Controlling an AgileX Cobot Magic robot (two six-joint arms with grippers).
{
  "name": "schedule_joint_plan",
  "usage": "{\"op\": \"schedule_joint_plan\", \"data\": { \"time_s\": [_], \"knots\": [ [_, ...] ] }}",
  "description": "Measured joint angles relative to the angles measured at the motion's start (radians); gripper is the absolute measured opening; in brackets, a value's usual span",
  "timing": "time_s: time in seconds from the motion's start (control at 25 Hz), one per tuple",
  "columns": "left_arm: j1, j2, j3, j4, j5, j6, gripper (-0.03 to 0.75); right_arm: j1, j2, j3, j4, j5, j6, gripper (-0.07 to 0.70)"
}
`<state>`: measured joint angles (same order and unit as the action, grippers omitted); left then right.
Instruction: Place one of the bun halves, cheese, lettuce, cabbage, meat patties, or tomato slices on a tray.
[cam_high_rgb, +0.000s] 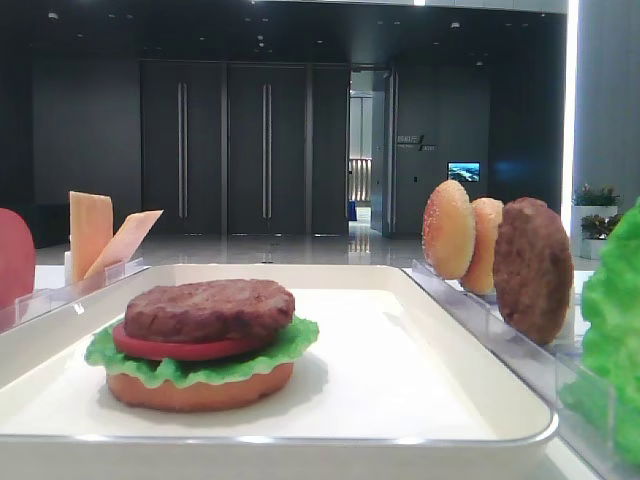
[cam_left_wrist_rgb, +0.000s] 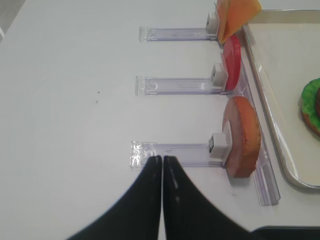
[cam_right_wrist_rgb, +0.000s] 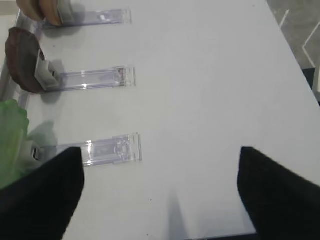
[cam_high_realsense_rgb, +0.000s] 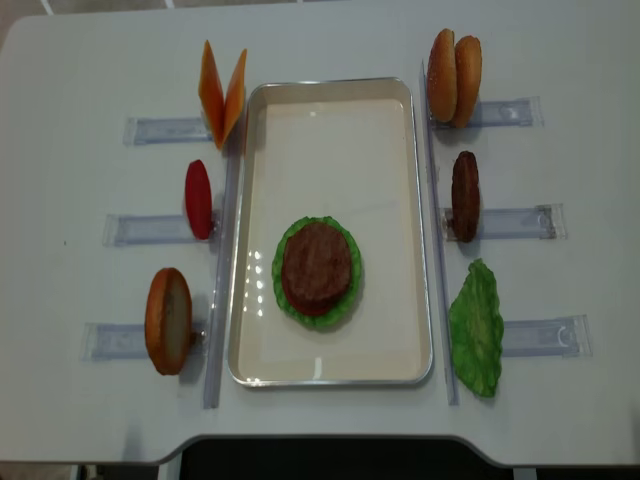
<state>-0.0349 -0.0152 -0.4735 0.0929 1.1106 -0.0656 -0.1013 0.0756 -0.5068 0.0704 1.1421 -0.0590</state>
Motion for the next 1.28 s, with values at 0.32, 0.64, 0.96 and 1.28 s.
{"op": "schedule_joint_plan", "data": {
  "time_s": [0.32,0.64,0.96,1.28],
  "knots": [
    [0.0,0.0,0.0,0.0,0.0,0.0,-0.007,0.0,-0.045,0.0,0.0,-0.005,0.0,0.591],
    [0.0,0.0,0.0,0.0,0.0,0.0,-0.007,0.0,-0.06,0.0,0.0,-0.006,0.0,0.591],
    [0.0,0.0,0.0,0.0,0.0,0.0,-0.007,0.0,-0.083,0.0,0.001,-0.006,0.0,0.591],
    [0.0,0.0,0.0,0.0,0.0,0.0,-0.007,0.0,-0.084,0.0,0.001,-0.006,0.0,0.591]
  ]
}}
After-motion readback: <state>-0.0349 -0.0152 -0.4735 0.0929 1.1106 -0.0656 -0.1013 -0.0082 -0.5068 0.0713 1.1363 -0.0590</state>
